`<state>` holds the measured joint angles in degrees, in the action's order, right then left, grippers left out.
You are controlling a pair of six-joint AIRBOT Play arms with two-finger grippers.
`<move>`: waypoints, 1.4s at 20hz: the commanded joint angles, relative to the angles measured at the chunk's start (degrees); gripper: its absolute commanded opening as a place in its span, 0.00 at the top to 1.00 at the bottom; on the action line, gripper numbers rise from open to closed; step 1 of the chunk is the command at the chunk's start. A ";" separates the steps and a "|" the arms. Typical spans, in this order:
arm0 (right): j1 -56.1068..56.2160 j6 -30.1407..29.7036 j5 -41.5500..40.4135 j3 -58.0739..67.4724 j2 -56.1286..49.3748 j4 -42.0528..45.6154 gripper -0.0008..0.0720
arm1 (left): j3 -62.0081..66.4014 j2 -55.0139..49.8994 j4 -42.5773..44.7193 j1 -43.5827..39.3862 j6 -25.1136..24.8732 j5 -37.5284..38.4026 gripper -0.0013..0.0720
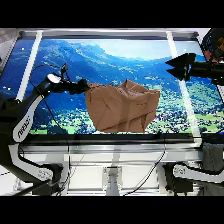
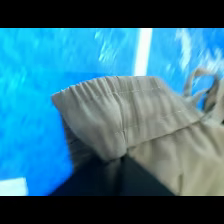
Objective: Fold the clothes and pants, and hang the long-sleeved shirts on hangers.
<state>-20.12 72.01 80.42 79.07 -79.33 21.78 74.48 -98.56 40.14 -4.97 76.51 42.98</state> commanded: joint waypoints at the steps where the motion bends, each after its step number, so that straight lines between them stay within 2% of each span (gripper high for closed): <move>1: 0.52 0.37 0.96 -0.02 0.04 -0.31 0.92 | 0.07 0.42 -6.45 0.09 -2.36 -1.84 0.96; 3: 0.52 0.37 0.96 -0.02 0.04 1.05 0.97 | 0.07 2.23 -5.51 0.13 -5.29 -1.95 0.96; 6: 0.52 0.42 -1.03 -0.46 0.04 12.33 0.98 | 0.07 7.39 2.23 1.11 -3.82 -3.56 0.97; 7: 0.46 0.31 -1.20 -1.64 0.04 12.81 0.98 | 0.07 9.44 7.65 1.75 -0.90 -3.82 0.97; 8: 0.46 -0.04 -2.01 -3.39 0.04 12.79 0.98 | 0.07 11.47 15.13 2.43 4.04 -3.89 0.97; 11: 0.48 -1.64 -4.44 -10.99 0.07 12.52 0.98 | 0.07 17.14 41.75 3.91 22.32 0.00 0.97; 12: 0.46 -2.51 -5.25 -14.10 0.15 12.22 0.98 | 0.04 18.32 47.25 4.02 24.41 2.58 0.97; 15: 0.46 -4.98 -10.45 -25.46 2.43 9.51 0.98 | 0.02 19.45 53.59 3.98 24.92 11.04 0.97; 17: 0.46 -4.98 -16.59 -33.57 6.03 9.55 0.98 | -0.07 19.47 55.76 3.89 25.73 13.00 0.97; 20: 0.46 -3.78 -23.34 -45.18 12.46 9.55 0.98 | -0.04 19.85 64.15 3.89 32.68 14.14 0.97; 23: 0.46 -1.81 -26.86 -55.12 17.88 9.97 0.98 | -0.07 19.89 71.80 3.93 33.00 20.28 0.96; 26: 0.48 0.11 -27.89 -58.53 19.63 12.31 0.97 | -0.07 19.89 74.51 3.93 33.03 22.82 0.96; 27: 0.48 2.27 -27.96 -58.53 19.63 13.46 0.90 | -0.07 19.87 74.47 3.93 33.03 22.67 0.96; 28: 0.48 3.76 -27.98 -58.51 19.63 13.57 0.62 | -0.07 19.87 74.44 3.80 33.03 22.67 0.96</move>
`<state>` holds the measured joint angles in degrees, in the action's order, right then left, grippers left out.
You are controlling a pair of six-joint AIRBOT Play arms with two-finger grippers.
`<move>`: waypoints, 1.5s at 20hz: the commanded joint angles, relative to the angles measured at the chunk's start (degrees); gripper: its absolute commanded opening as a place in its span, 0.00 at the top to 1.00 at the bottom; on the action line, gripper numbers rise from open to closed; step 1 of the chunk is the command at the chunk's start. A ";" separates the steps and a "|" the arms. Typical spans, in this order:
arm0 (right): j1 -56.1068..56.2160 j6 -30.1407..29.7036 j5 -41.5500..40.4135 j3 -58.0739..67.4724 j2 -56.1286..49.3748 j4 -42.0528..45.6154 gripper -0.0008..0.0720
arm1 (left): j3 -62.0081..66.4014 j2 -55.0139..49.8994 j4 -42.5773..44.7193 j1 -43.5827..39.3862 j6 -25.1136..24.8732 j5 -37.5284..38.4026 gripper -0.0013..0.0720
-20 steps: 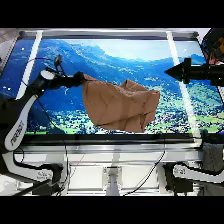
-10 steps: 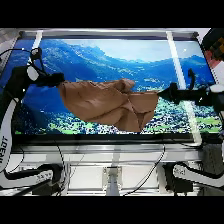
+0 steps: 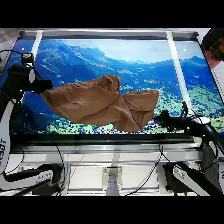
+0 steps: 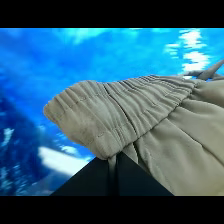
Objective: Fold the clothes and pants, and hang the long-sleeved shirts on hangers.
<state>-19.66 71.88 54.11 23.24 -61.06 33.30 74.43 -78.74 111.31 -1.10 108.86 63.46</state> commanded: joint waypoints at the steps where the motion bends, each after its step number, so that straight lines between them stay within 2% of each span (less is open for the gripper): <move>1: 0.02 4.46 -1.66 -2.69 1.36 1.99 0.39 | -0.02 0.04 3.26 -0.26 0.66 2.21 0.96; 8: 0.07 5.46 -2.67 -2.12 1.11 -3.78 0.37 | -0.02 0.07 2.23 -1.29 0.59 2.16 0.96; 9: 0.07 5.44 -2.73 -1.73 0.72 -4.04 0.35 | -0.02 0.07 2.21 -1.31 0.39 2.14 0.96; 10: 0.07 5.42 -2.84 -1.44 0.22 -4.63 0.25 | -0.02 0.07 2.21 -1.46 0.39 2.14 0.96; 11: 0.07 5.42 -2.84 -1.09 -0.39 -4.96 0.20 | -0.02 0.07 2.21 -1.46 0.39 2.14 0.96; 17: 3.87 5.38 -5.68 0.46 -4.96 -6.69 0.24 | 0.00 0.31 2.08 -1.73 0.20 2.12 0.96; 22: 11.63 5.42 -13.70 3.87 -8.31 -6.32 0.25 | -0.02 0.42 2.01 -2.34 0.20 2.14 0.96; 23: 11.61 5.42 -14.21 4.28 -8.35 -6.38 0.34 | -0.02 0.42 2.01 -2.49 0.20 2.14 0.96; 24: 11.61 5.42 -15.02 4.61 -8.35 -5.92 0.50 | -0.02 0.42 1.99 -2.51 0.20 2.12 0.96; 26: 11.61 5.42 -16.87 4.70 -8.35 -6.12 0.61 | -0.02 0.42 2.01 -2.49 0.17 2.14 0.96; 27: 11.61 5.40 -17.27 4.70 -8.35 -6.08 0.86 | -0.02 0.42 2.01 -2.49 0.20 2.12 0.96; 28: 11.58 5.16 -17.29 4.96 -8.35 -5.84 0.97 | 0.00 0.42 2.03 -2.49 0.20 2.14 0.96; 30: 10.82 5.20 -16.98 7.04 -7.98 -4.90 0.98 | 0.00 0.61 2.10 -2.03 1.09 2.14 0.96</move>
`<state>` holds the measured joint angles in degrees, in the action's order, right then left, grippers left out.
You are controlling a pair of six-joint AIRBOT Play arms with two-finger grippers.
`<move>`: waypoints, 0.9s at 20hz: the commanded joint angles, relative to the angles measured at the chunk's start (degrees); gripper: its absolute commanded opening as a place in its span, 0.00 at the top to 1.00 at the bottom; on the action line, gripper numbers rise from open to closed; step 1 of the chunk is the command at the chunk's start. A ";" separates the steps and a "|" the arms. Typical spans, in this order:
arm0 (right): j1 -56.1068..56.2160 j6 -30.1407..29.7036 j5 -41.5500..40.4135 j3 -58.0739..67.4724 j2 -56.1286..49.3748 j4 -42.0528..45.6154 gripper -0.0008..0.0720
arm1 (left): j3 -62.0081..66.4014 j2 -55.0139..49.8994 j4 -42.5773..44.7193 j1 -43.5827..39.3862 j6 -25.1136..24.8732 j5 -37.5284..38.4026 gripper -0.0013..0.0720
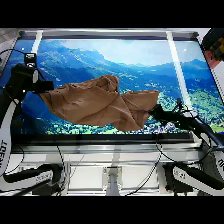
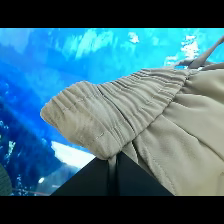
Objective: Fold the clothes and pants, and hang the long-sleeved shirts on hangers.
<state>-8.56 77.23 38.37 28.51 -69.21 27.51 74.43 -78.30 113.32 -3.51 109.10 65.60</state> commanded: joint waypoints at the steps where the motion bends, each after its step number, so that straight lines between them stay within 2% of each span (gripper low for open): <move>1: -1.05 0.22 -0.57 3.85 0.57 1.40 0.98 | 0.00 0.37 0.09 1.01 1.92 0.02 0.96; 5: -7.41 5.05 5.66 16.37 0.83 2.89 0.98 | 0.00 1.64 0.02 3.17 7.37 0.24 0.96; 8: -11.19 10.38 7.10 27.26 0.83 8.37 0.98 | 0.00 3.02 -0.50 2.80 7.93 -1.22 0.96; 10: -12.50 13.88 7.04 33.86 0.81 12.15 0.98 | 0.04 4.70 -3.56 2.62 7.96 -4.76 0.96; 14: -12.85 15.43 6.82 43.45 0.72 17.31 0.98 | 0.04 8.11 -9.42 2.60 7.93 -12.20 0.96; 18: -12.85 15.80 6.78 48.06 0.15 19.56 0.98 | 0.09 9.16 -10.86 2.60 7.91 -15.32 0.96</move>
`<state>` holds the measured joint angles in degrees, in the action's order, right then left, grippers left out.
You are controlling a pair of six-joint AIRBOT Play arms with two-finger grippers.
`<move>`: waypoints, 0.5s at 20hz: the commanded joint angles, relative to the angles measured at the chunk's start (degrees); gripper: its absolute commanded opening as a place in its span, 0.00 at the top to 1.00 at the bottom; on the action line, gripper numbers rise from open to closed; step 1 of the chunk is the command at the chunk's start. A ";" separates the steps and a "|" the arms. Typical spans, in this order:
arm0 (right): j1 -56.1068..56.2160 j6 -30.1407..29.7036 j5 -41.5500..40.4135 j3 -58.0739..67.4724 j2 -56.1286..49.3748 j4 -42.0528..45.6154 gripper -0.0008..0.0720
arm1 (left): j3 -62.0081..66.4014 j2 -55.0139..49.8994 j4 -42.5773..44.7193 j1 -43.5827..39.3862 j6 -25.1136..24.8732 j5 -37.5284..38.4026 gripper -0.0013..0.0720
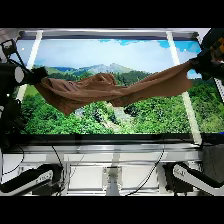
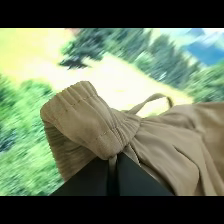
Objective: Fold the clothes and pants, and hang the long-sleeved shirts on hangers.
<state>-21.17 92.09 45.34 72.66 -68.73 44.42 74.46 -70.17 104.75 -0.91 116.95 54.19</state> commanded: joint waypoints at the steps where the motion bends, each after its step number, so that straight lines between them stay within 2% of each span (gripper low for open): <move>1: -0.24 0.94 -1.05 4.33 -0.46 2.84 0.98 | 0.07 1.07 -3.19 0.00 0.09 -5.79 0.96; 4: -0.24 0.90 -6.67 4.42 -0.61 2.95 0.98 | 0.15 1.07 -9.07 0.11 0.59 -15.89 0.96; 6: -0.24 0.90 -10.64 4.42 -0.63 3.56 0.98 | 0.15 1.07 -10.34 0.31 2.84 -21.79 0.97; 10: -0.28 0.90 -16.15 4.42 -0.63 7.30 0.97 | 1.31 1.03 -10.36 1.64 3.13 -27.67 0.97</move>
<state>-21.41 92.99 34.11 76.90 -69.34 48.86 75.05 -69.17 95.64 -0.14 119.44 32.73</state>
